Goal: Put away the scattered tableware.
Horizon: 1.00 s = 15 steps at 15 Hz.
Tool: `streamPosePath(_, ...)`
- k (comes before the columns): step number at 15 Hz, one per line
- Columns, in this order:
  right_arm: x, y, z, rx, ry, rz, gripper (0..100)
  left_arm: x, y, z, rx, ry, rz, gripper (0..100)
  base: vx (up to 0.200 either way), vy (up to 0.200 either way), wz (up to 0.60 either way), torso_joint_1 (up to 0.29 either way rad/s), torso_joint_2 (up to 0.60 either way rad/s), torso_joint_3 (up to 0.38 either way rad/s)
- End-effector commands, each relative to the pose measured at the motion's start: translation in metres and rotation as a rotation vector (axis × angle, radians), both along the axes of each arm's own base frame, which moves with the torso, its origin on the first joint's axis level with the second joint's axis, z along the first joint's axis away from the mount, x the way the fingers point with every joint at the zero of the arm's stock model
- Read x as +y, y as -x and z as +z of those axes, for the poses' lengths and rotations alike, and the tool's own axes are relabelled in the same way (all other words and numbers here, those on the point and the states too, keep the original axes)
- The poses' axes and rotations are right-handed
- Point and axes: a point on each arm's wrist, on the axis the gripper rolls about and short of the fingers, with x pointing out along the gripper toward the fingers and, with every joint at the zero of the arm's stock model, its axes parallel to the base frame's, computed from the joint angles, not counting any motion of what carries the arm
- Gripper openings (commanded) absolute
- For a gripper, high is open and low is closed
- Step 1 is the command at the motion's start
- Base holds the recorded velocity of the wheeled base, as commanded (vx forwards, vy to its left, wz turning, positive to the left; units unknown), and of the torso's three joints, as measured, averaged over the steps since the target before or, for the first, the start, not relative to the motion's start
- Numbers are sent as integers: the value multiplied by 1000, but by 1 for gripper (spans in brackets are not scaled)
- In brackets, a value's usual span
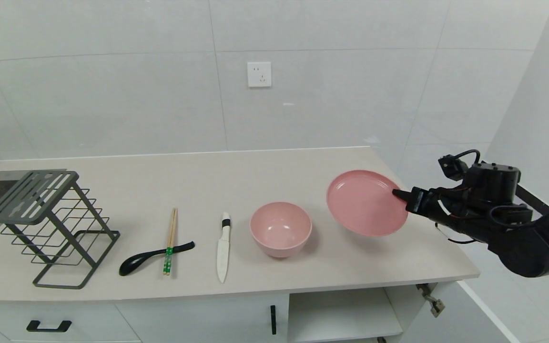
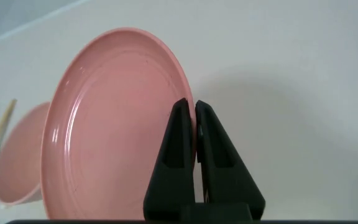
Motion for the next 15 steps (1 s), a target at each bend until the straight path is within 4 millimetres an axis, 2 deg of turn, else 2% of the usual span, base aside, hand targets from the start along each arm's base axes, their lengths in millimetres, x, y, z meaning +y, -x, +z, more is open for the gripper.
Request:
streamPosePath(1,-1,15,28,-70,-23,-2,0,0,0,0,1,0,0,100,0,0,0,0,0,0)
streamPosePath(4,5,35,36,-200,-28,30,0,0,0,0,1,0,0,100,0,0,0,0,0,0)
streamPosePath(10,5,43,36,-360,-55,31,0,0,0,0,1,-3,0,100,0,0,0,0,0,0)
streamPosePath(12,5,46,25,-343,-45,28,0,0,0,0,1,-18,-6,100,0,0,0,0,0,0)
streamPosePath(15,5,50,23,-331,-39,32,0,0,0,0,1,-14,-9,100,0,0,0,0,0,0)
